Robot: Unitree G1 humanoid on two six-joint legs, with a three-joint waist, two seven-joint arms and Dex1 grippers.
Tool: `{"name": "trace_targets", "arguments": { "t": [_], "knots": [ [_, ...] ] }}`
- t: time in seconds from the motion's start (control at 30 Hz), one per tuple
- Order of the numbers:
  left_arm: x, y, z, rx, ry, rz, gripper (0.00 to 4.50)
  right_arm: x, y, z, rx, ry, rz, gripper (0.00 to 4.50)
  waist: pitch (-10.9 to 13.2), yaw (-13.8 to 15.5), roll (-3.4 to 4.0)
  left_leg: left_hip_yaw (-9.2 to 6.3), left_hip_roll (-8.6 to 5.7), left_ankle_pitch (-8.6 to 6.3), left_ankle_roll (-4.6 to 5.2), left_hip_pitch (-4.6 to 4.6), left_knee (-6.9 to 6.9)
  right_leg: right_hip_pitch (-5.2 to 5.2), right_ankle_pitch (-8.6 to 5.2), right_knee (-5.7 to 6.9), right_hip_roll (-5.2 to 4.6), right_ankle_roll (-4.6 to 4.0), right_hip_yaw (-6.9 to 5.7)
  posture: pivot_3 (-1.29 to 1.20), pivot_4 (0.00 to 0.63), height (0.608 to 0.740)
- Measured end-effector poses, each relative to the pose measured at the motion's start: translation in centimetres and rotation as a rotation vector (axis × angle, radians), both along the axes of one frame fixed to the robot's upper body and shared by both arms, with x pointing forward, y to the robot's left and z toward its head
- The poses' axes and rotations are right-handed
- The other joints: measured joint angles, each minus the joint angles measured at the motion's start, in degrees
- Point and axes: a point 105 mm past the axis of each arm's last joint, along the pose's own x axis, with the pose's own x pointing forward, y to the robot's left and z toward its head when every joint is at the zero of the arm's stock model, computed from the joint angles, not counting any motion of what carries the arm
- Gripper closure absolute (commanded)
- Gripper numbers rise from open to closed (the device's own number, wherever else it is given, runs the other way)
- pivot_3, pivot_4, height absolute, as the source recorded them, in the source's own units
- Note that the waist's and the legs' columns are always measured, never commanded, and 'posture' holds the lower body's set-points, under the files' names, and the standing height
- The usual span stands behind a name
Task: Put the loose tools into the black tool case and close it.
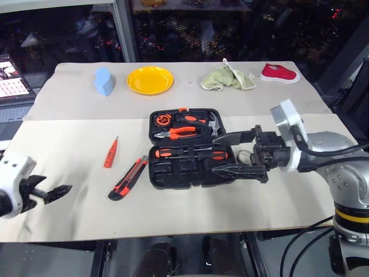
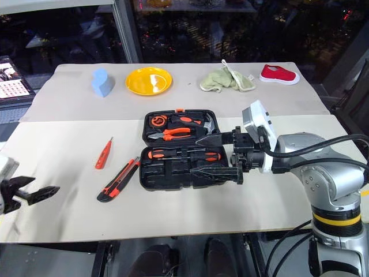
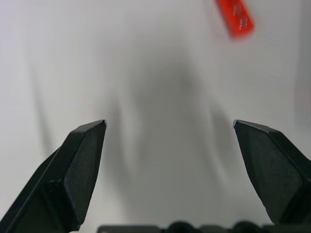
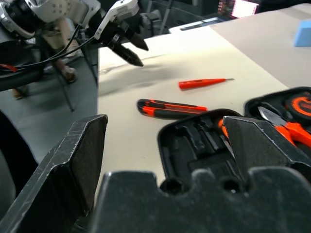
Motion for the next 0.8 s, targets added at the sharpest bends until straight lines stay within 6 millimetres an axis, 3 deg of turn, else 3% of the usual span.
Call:
{"name": "trace_targets", "arguments": {
  "t": [0.17, 0.3, 0.4, 0.57, 0.8],
  "knots": [
    [3.0, -3.4, 1.8, -0.050, 0.043, -0.078, 0.00, -0.7, 0.0, -0.1, 0.013, -0.014, -0.038, 0.07, 0.0, -0.6, -0.04, 0.05, -0.04, 0.01, 0.04, -0.02, -0.01, -0.05, 0.01, 0.01, 0.16, 0.02, 0.07, 0.00, 0.150, 0.740],
    [5.3, -5.5, 1.6, -0.085, 0.148, -0.081, 0.00, -0.9, 0.0, -0.5, 0.015, -0.022, -0.094, 0.07, 0.0, -0.9, -0.07, 0.07, -0.02, 0.06, 0.05, 0.01, -0.02, -0.06, 0.01, 0.04, 0.26, 0.01, 0.16, 0.00, 0.150, 0.740],
    [6.5, -5.8, 0.6, -0.062, 0.217, -0.052, 0.00, -1.2, 0.1, -0.5, 0.022, -0.029, -0.113, 0.07, 0.0, -1.1, -0.08, 0.07, -0.01, 0.09, 0.02, 0.00, -0.02, -0.06, 0.00, 0.04, 0.31, 0.00, 0.23, 0.00, 0.150, 0.740],
    [8.6, -4.5, -2.1, 0.027, 0.302, 0.030, 0.00, -2.0, 0.1, -1.0, 0.022, -0.031, -0.157, 0.07, 0.0, -1.0, -0.09, 0.08, 0.01, 0.11, 0.01, -0.02, -0.01, -0.07, 0.00, 0.05, 0.31, 0.00, 0.27, 0.00, 0.150, 0.740],
    [10.6, -5.1, -3.1, -0.006, 0.327, 0.041, 0.00, -2.3, 0.1, -0.9, 0.043, -0.034, -0.200, 0.07, 0.0, -0.3, -0.15, 0.05, 0.00, 0.09, 0.08, -0.08, 0.04, -0.06, 0.00, 0.03, 0.18, 0.01, 0.21, 0.00, 0.150, 0.740]
  ]
}}
